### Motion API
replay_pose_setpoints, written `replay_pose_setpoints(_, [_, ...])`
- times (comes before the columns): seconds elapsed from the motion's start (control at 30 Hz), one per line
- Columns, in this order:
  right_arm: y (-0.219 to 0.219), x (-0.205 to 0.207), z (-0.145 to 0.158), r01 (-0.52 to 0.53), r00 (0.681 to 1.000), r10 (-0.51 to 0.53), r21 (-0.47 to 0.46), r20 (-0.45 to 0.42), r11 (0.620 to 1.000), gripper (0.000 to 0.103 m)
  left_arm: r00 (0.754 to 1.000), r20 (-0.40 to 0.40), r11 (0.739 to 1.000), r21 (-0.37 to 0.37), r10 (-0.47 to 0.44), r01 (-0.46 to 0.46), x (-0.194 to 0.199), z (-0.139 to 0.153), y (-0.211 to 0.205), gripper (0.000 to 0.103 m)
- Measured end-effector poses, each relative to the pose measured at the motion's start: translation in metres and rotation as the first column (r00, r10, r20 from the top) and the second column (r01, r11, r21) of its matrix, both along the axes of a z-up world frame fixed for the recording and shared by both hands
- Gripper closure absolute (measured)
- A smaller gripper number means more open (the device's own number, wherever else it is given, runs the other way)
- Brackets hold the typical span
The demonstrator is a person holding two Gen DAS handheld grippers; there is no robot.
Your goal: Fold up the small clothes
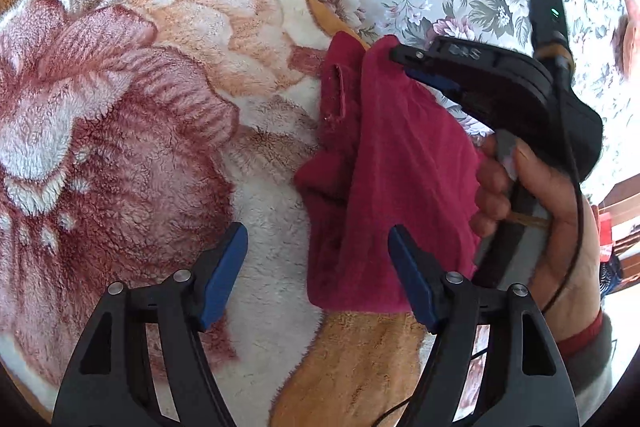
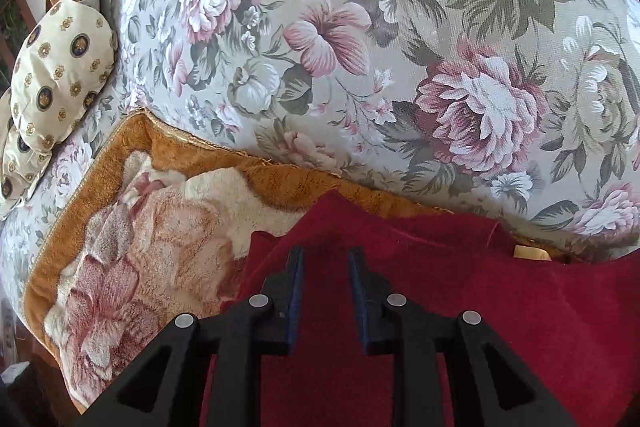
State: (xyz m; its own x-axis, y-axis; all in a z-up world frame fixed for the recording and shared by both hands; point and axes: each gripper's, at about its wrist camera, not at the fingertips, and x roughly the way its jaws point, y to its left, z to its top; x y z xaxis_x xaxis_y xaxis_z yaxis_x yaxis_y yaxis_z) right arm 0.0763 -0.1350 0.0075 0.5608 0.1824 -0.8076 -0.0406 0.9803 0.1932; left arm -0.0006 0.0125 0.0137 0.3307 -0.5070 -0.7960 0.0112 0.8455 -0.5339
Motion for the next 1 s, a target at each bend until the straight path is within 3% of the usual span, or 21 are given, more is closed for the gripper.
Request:
replay_pose_setpoints(0.17, [0.004, 0.021, -0.028, -0.009, 0.995, 0.010, 0.014, -0.100, 1.000, 0.078, 1.000, 0.009, 1.000, 0.024, -0.009, 0.009, 0.002, -0.001, -0.004, 0.030])
replay_pose_setpoints(0.23, [-0.002, 0.015, -0.016, -0.012, 0.996, 0.018, 0.060, -0.090, 0.998, 0.076, 1.000, 0.006, 1.000, 0.020, -0.002, 0.002, 0.001, -0.002, -0.003, 0.030])
replay_pose_setpoints(0.3, [-0.006, 0.007, -0.003, -0.030, 0.996, 0.040, 0.120, -0.077, 0.992, 0.066, 1.000, 0.010, 1.000, 0.010, 0.011, -0.011, -0.001, -0.001, -0.004, 0.027])
replay_pose_setpoints(0.33, [-0.006, 0.004, 0.003, -0.032, 0.996, 0.042, 0.117, -0.079, 0.993, 0.057, 1.000, 0.010, 1.000, -0.008, 0.017, -0.017, -0.004, -0.002, -0.005, 0.026])
replay_pose_setpoints(0.4, [-0.002, 0.002, 0.010, -0.036, 0.994, 0.045, 0.087, -0.104, 0.996, 0.055, 1.000, 0.007, 0.999, -0.043, 0.015, -0.015, -0.010, -0.002, -0.005, 0.024])
replay_pose_setpoints(0.53, [0.014, 0.005, 0.006, -0.057, 0.979, 0.077, 0.112, -0.188, 0.992, 0.047, 0.999, 0.021, 0.997, -0.074, 0.031, -0.029, -0.014, -0.007, -0.008, 0.021])
replay_pose_setpoints(0.7, [0.037, 0.011, -0.007, -0.091, 0.968, 0.102, 0.056, -0.230, 0.994, 0.045, 0.997, 0.018, 0.985, -0.157, 0.072, -0.068, -0.015, -0.012, -0.001, 0.014])
replay_pose_setpoints(0.83, [0.055, 0.021, -0.018, -0.150, 0.951, 0.138, -0.023, -0.275, 0.988, 0.041, 0.998, 0.028, 0.986, -0.159, 0.062, -0.056, -0.013, -0.014, -0.003, 0.011])
replay_pose_setpoints(0.9, [0.063, 0.026, -0.025, -0.184, 0.940, 0.152, -0.081, -0.305, 0.980, 0.040, 0.998, 0.040, 0.986, -0.164, 0.039, -0.032, -0.012, -0.014, -0.008, 0.002])
replay_pose_setpoints(1.0, [0.070, 0.026, -0.030, -0.227, 0.935, 0.174, -0.144, -0.310, 0.963, 0.040, 0.998, 0.058, 0.992, -0.122, 0.015, -0.007, -0.009, -0.013, -0.017, 0.001])
